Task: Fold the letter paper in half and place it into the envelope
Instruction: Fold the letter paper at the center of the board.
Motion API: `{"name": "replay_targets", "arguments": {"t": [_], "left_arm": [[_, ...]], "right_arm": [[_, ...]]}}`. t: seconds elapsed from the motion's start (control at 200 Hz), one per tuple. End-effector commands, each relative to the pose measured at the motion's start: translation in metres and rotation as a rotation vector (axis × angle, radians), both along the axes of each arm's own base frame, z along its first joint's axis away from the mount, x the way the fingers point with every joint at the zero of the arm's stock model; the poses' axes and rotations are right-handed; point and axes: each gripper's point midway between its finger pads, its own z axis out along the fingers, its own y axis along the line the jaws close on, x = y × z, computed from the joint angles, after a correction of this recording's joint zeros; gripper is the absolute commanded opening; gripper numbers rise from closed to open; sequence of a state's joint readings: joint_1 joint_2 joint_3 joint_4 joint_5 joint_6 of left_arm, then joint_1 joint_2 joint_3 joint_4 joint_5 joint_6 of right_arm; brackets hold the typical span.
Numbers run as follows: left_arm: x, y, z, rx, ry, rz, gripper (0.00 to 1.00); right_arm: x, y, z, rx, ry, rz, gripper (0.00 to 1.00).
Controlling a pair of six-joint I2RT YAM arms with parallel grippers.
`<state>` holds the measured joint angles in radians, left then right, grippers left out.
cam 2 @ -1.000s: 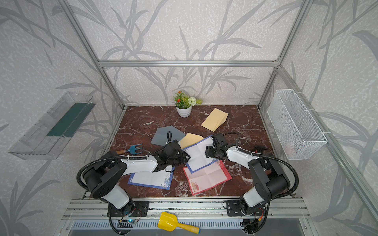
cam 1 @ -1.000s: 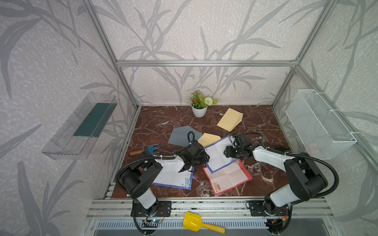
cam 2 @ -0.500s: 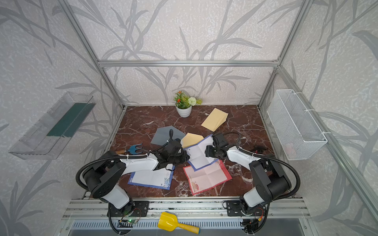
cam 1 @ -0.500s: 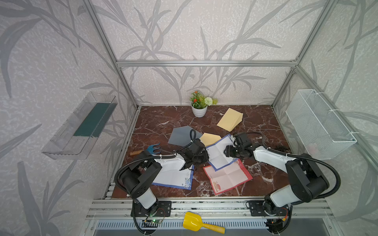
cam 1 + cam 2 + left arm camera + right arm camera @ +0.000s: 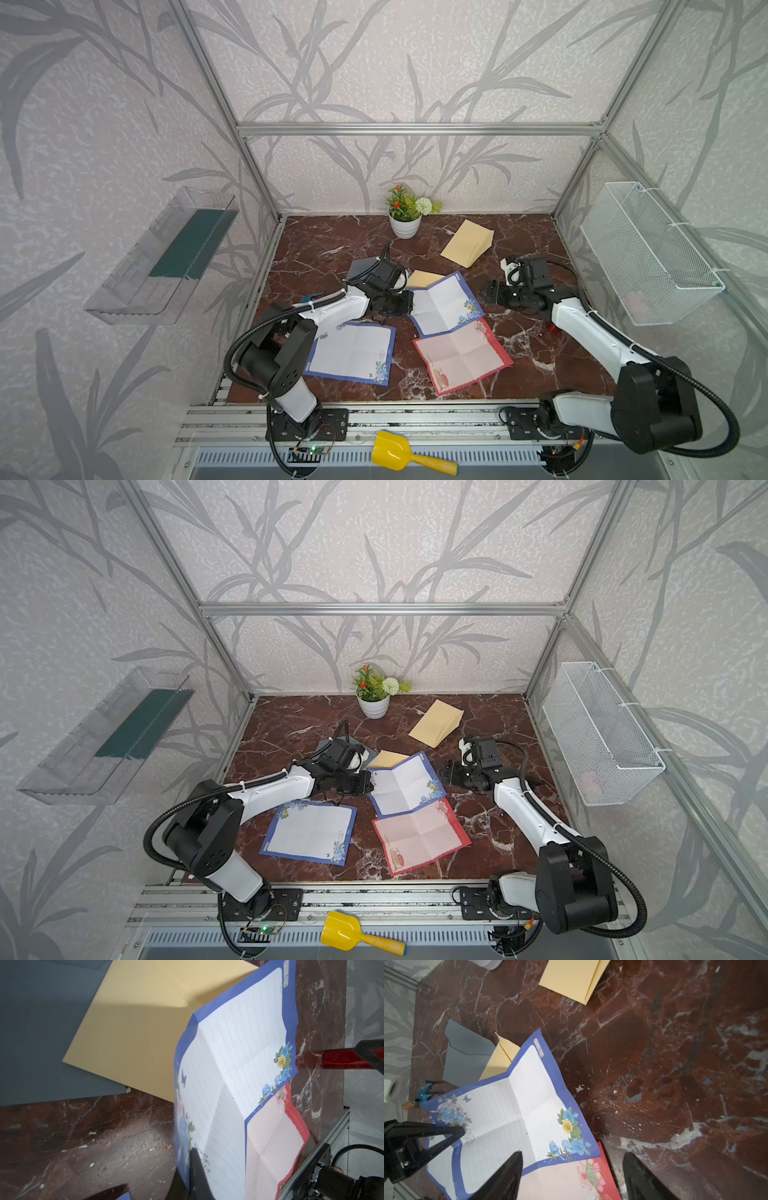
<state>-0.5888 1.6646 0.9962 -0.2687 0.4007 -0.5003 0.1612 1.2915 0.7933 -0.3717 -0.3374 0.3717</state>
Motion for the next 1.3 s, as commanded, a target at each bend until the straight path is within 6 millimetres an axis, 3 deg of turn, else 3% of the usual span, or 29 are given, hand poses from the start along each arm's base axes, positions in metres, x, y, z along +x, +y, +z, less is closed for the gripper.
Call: {"name": "replay_targets", "arguments": {"t": [0.0, 0.27, 0.615, 1.05, 1.295], "left_arm": [[-0.011, -0.001, -0.005, 0.037, 0.023, -0.134, 0.0], [0.004, -0.007, -0.008, 0.023, 0.007, -0.166, 0.0], [0.013, -0.015, -0.008, -0.007, -0.003, -0.16, 0.0], [0.019, -0.018, -0.007, -0.038, -0.018, -0.112, 0.0], [0.022, -0.02, -0.008, -0.076, -0.029, -0.068, 0.0]], "right_arm": [[-0.018, 0.011, -0.004, 0.053, 0.038, 0.103, 0.78], [-0.007, 0.024, -0.023, 0.118, 0.083, 0.137, 0.79], [-0.012, 0.052, -0.036, 0.143, 0.12, 0.21, 0.79], [-0.031, 0.11, 0.011, 0.167, 0.038, 0.337, 0.76], [-0.037, 0.146, 0.021, 0.167, 0.007, 0.394, 0.76]]}}
